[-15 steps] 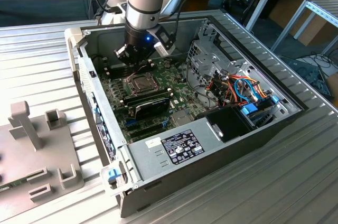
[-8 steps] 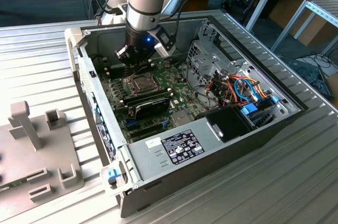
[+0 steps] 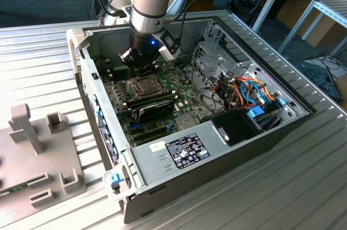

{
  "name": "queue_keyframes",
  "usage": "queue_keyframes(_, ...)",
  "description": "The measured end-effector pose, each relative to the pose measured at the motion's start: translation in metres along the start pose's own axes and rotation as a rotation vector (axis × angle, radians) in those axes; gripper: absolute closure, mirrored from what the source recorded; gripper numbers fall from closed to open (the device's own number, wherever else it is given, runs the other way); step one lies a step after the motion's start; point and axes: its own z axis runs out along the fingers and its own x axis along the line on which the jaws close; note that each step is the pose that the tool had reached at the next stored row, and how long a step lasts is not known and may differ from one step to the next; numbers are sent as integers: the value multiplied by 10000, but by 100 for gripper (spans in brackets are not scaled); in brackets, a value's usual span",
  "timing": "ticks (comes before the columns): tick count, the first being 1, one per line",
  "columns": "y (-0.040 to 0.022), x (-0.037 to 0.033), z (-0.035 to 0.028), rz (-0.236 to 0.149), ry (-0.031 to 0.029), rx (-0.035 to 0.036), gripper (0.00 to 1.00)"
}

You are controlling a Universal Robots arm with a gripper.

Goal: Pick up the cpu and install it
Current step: 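Install the first cpu locking lever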

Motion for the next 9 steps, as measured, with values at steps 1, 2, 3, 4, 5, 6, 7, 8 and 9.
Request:
queue_keyframes(1,0,-2,6,0,0,0,89)
queue_keyframes(2,0,-4,11,0,0,1,89)
queue_keyframes(3,-1,-7,18,-1,1,0,89)
queue_keyframes(4,-2,-8,23,-1,0,0,89)
queue_keyframes(5,-3,-11,30,0,0,0,89)
queue_keyframes(6,-4,-12,35,1,-1,-1,89)
queue_keyframes(7,-4,-13,39,0,0,-1,89)
queue_keyframes(8,-5,-14,42,1,0,-1,89)
queue_keyframes(9,-6,-16,49,0,0,-1,89)
